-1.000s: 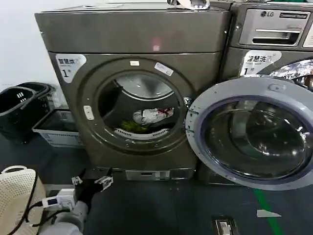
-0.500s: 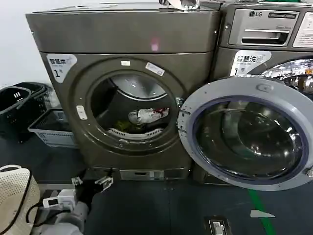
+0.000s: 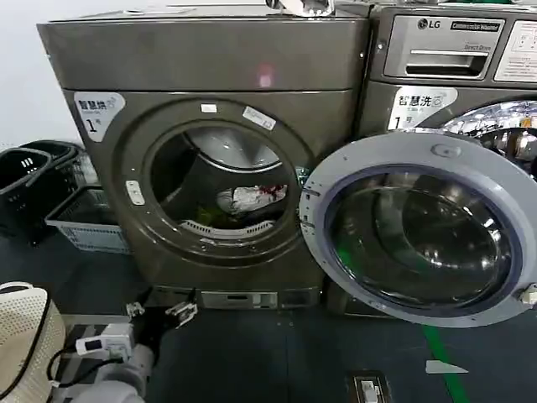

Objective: Grasp the clothes from the dryer.

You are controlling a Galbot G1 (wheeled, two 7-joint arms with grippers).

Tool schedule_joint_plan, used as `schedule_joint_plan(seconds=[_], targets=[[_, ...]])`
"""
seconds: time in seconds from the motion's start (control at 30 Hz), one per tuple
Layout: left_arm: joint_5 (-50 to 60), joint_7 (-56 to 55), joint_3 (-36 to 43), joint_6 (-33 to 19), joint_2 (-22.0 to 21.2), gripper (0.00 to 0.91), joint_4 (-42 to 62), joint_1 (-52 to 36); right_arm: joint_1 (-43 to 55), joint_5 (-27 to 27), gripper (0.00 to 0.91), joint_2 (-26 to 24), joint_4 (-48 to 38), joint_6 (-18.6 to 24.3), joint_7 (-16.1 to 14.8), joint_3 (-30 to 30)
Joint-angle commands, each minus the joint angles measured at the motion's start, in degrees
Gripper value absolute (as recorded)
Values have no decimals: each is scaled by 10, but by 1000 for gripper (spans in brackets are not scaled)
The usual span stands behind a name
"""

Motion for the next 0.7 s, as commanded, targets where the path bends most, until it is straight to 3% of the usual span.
schedule_joint_plan(seconds=[0.03,0.7], targets=[[1,0,0,28,1,907,0,-1,-2,4,907,0,-1,4,9,2],[-1,5,3,28,1,907,5,0,-1,7,907,2,-2,6,11,4]])
